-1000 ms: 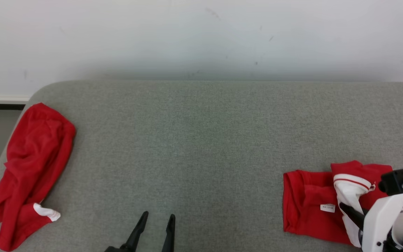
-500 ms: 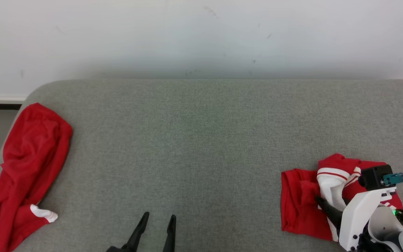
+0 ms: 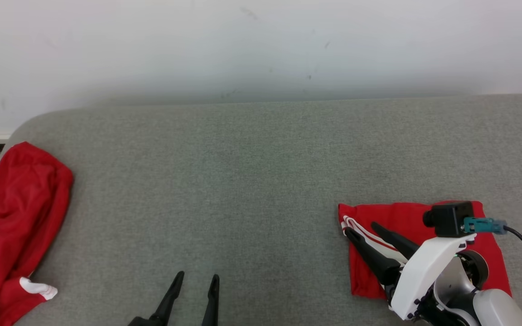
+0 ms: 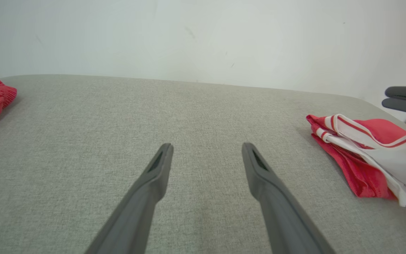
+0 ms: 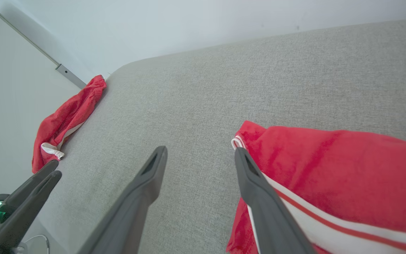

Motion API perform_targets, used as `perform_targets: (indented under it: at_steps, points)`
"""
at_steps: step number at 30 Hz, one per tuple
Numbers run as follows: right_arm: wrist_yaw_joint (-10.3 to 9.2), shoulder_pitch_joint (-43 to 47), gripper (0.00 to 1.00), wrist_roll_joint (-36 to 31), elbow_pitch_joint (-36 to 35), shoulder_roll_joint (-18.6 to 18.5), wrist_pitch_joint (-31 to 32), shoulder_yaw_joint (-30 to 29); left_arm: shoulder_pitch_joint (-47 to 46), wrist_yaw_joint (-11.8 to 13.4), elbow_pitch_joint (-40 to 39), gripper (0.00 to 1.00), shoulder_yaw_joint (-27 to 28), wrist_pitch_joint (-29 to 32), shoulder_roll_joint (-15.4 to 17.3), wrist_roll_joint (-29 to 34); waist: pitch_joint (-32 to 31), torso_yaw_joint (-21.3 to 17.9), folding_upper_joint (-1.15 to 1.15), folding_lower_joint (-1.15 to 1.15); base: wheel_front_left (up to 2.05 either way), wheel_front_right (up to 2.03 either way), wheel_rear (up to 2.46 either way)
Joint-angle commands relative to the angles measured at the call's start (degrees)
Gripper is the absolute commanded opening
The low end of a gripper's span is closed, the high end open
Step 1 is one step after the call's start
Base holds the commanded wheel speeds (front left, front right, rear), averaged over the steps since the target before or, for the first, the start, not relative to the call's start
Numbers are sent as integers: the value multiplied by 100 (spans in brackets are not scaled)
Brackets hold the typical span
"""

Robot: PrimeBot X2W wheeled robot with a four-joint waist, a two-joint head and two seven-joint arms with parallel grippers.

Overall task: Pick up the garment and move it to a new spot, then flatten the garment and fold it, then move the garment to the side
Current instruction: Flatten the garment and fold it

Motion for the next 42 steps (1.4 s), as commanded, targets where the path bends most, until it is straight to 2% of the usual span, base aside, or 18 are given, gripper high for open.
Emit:
perform_targets:
  at_steps: [1, 9, 14, 23, 27, 29, 33, 42]
  points:
    - [-13, 78, 100, 58, -114, -28, -83, 54, -22, -3, -9, 100, 38, -11, 18, 32, -19, -45, 0, 0, 0, 0, 0]
    - [-13, 419, 100, 63, -752, -206, -708, 78, 142, 5, 9, 100, 88, -11, 18, 0, -269, -221, 0, 0, 0, 0, 0]
    - [-13, 654, 100, -640, -966, -555, -1462, -241, 254, 13, -6, 100, 137, -10, 19, -8, -462, -329, 0, 0, 0, 0, 0]
    - [-13, 1292, 100, -2267, -269, -1016, -3214, -1128, 395, -33, -93, 100, 279, -10, 19, 120, -618, -414, 0, 0, 0, 0, 0]
    - [-13, 1538, 100, -2772, 241, -1082, -4154, -1390, 432, -27, -146, 100, 353, -10, 19, 178, -683, -421, 0, 0, 0, 0, 0]
    - [-14, 1639, 100, -2784, 517, -993, -4441, -1500, 476, -39, -162, 100, 384, -10, 19, 212, -736, -421, 0, 0, 0, 0, 0]
    - [-14, 1830, 100, -2798, 785, -978, -4618, -1460, 559, -42, -188, 100, 433, -10, 18, 263, -812, -407, 0, 0, 0, 0, 0]
    - [-14, 2219, 100, -2584, 718, -910, -4616, -1488, 727, 99, -223, 100, 506, -10, 18, 196, -916, -350, 0, 0, 0, 0, 0]
